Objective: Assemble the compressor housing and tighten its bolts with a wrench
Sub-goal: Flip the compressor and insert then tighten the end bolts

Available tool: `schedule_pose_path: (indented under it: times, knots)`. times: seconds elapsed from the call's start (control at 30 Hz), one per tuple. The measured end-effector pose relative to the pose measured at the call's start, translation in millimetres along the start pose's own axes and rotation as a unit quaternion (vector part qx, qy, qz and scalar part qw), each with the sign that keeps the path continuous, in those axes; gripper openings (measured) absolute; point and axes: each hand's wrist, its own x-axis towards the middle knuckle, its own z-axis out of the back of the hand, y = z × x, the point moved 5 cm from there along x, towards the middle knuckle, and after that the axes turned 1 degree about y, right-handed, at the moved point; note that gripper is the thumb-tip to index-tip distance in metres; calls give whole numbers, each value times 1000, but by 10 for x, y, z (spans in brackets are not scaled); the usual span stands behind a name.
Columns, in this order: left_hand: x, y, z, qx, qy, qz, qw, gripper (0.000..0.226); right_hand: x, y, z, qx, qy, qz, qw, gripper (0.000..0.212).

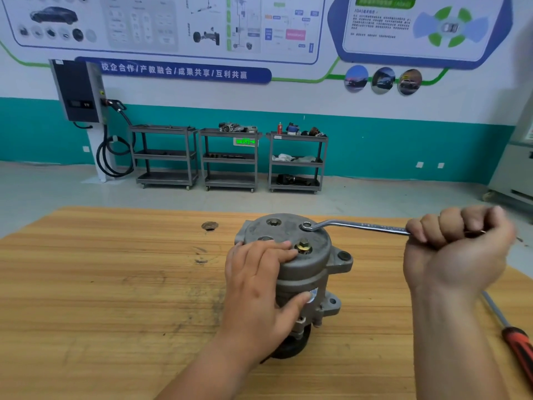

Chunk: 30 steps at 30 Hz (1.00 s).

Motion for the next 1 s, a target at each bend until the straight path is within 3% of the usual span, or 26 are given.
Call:
schedule_pose_path:
  times: [0.1,0.23,0.33,0.57,0.77,1.0]
  knots:
    - [-4,-22,3,9,3,0,1000,45,99,26,-133,24,14,-28,999,44]
    - [58,-69,-49,23,20,-7,1000,44,407,268,-278,170,35,-36,984,42]
    - [62,-67,-45,21,27,-6,999,45,538,243,-356,127,73,-88,985,29]
    - [45,-50,0,29,46,7,998,48,567,-222,-268,91,103,-216,967,31]
    - [48,-56,-16,29,87,21,996,53,646,-368,-231,106,123,-237,958,32]
    - [43,-81,-8,32,83,26,996,53,716,-503,-150,127,130,-271,945,33]
